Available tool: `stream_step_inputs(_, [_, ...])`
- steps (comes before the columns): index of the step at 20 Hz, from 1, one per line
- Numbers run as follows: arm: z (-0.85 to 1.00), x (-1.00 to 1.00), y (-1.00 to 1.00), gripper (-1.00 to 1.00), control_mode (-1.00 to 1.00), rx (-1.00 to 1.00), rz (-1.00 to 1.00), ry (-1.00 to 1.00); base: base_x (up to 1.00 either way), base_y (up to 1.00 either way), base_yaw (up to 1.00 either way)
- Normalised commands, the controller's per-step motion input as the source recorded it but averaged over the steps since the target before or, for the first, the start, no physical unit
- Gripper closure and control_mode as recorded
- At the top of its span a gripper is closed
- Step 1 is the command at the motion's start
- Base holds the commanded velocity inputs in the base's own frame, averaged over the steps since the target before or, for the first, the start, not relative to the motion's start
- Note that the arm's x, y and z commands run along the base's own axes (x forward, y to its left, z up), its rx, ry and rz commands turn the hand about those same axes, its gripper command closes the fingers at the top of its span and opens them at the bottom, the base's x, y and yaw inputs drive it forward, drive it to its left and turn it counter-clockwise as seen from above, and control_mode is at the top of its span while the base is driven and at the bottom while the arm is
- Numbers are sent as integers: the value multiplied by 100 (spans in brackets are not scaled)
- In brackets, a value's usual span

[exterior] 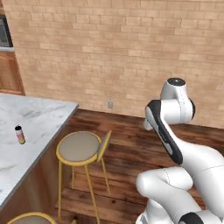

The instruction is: Place the large bottle from the dining counter next to the other large bottle outside the sink, and place the small bottle from the dining counter next to the other small bottle inside the sink.

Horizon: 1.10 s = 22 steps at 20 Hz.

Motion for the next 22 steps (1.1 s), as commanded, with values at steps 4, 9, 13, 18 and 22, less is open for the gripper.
stream_step_inputs(4, [0,0,0,-100,100,0,0,0,-5,-25,72])
stream_step_inputs(9, [0,0,0,-100,100,0,0,0,-4,-29,70])
stream_step_inputs(13, [0,0,0,-100,100,0,0,0,0,-36,63])
stream_step_inputs(18, [0,0,0,-100,100,0,0,0,-4,-36,58])
stream_step_inputs(22, [0,0,0,-100,100,0,0,0,-7,-54,50])
